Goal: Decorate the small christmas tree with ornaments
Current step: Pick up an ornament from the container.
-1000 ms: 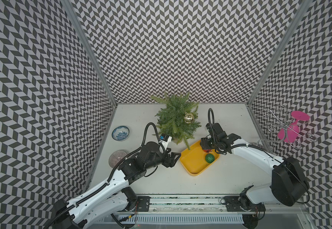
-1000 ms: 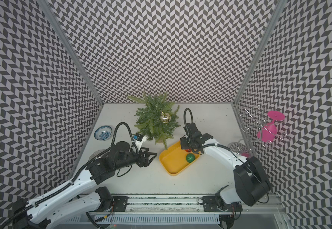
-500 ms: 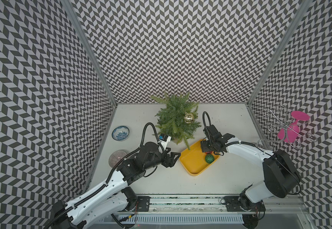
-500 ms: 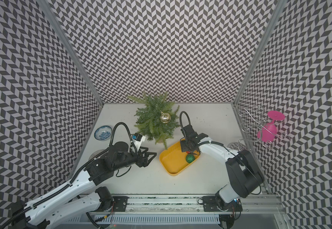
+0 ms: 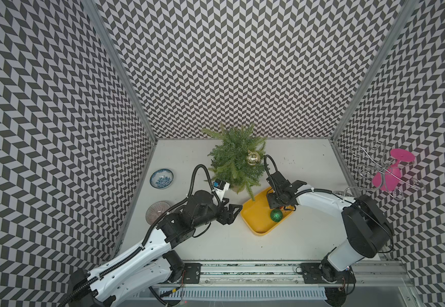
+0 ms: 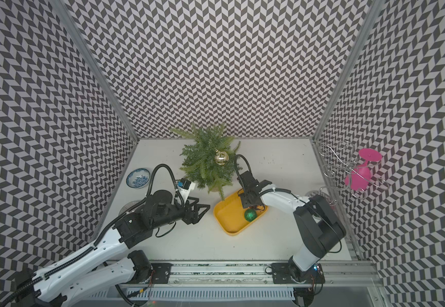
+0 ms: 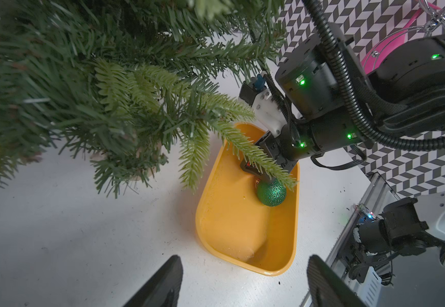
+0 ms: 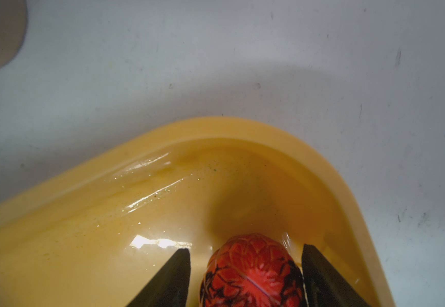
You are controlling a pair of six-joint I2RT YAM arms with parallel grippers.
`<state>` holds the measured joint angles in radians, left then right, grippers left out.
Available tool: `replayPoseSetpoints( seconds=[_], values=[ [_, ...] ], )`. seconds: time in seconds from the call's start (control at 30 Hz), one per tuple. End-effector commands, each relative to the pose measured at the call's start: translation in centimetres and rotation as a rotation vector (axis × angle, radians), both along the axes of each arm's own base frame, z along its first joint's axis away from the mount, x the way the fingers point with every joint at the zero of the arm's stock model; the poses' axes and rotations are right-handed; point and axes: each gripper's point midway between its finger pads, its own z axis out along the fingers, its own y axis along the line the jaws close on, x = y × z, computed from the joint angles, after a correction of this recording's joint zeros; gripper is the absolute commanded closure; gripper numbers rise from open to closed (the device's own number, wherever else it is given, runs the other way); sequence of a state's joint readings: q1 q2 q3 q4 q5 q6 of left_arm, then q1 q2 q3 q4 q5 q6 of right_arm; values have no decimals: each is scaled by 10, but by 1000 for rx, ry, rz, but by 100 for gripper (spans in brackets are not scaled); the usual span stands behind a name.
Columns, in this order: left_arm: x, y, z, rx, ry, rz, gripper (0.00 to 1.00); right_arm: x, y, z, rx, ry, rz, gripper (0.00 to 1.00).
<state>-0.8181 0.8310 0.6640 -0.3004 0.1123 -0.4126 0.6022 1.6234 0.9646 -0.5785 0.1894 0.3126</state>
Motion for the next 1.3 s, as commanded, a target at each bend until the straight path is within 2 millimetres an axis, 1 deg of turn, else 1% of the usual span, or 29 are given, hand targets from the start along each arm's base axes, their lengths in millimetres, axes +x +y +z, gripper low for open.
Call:
replayPoseSetpoints(
  seconds=[0.0,0.13,0.4,0.6,0.7,0.83,1.0,1.13,1.27],
  values=[
    [1,0,5,-10,-16,6,25,3,2,-2,-22,2,12,31],
    [1,-1,5,-11,-16,4,24,3,4,-5,-19,12,15,31],
    [0,0,4,-13,-14,5,24,7,7,0,0,-9,11,38],
    [1,2,5,-13,-21,12,25,10,9,12,21,-37,7,41],
    [1,2,6,-12,-25,13,24,12,10,24,40,-62,3,41],
    [3,3,14,-19,-46,24,24,15,15,49,90,-108,0,41],
    [7,5,35,-49,-89,42,24,16,22,87,175,-172,1,41],
    [9,7,54,-82,-123,58,24,14,23,123,249,-235,-9,41],
    [11,11,75,-126,-158,82,25,8,32,163,353,-305,41,41]
  ],
)
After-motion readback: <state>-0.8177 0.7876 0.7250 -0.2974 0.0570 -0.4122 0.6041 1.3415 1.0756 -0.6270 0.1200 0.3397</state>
